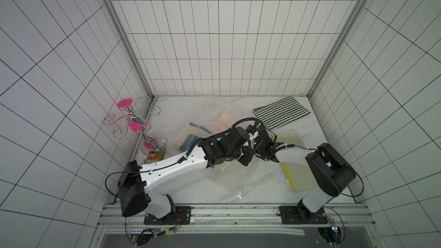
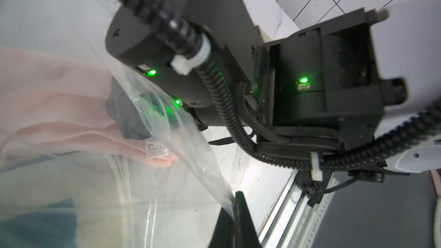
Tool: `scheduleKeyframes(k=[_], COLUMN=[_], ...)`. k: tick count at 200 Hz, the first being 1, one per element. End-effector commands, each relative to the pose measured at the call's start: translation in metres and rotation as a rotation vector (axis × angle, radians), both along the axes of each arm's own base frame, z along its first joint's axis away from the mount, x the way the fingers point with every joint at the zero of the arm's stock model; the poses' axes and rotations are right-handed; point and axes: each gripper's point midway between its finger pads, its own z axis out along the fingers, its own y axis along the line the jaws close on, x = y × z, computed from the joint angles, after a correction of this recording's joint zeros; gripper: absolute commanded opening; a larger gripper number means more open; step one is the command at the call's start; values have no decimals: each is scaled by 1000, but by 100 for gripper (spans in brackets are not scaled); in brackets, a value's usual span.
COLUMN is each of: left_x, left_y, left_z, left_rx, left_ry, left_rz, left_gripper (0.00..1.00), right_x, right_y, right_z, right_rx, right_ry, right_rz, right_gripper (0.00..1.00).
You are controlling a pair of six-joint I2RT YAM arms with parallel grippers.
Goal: Place the folded towel into the vacuum bag
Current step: Place the towel in the vacuum bag.
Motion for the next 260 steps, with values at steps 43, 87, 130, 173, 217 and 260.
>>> scheduleKeyframes(k=[43, 87, 130, 173, 217, 260], left_x=[-9, 7, 4, 7, 8, 4], left_y=[5, 5, 7, 5, 0, -4], left_z=[38, 46, 35, 35, 32, 22], left_rx=[-143, -163, -151, -162, -163, -151], left_ry=[-35, -72, -45, -49, -40, 4], left_rz=[-9, 26, 10, 15, 4, -12], left_gripper=[0, 0, 0, 0, 0, 0], right_x=[-28, 4, 28, 24, 28, 51], right_y=[65, 91, 80, 88, 87, 116], right_z=[80, 61, 51, -17, -41, 33], right_rx=[117, 130, -97, -220, -265, -137], right_ry=[-203, -355, -414, -224, -179, -391], right_rz=[258, 263, 234, 298, 268, 348], right_gripper=[55, 57, 75, 75, 62, 20])
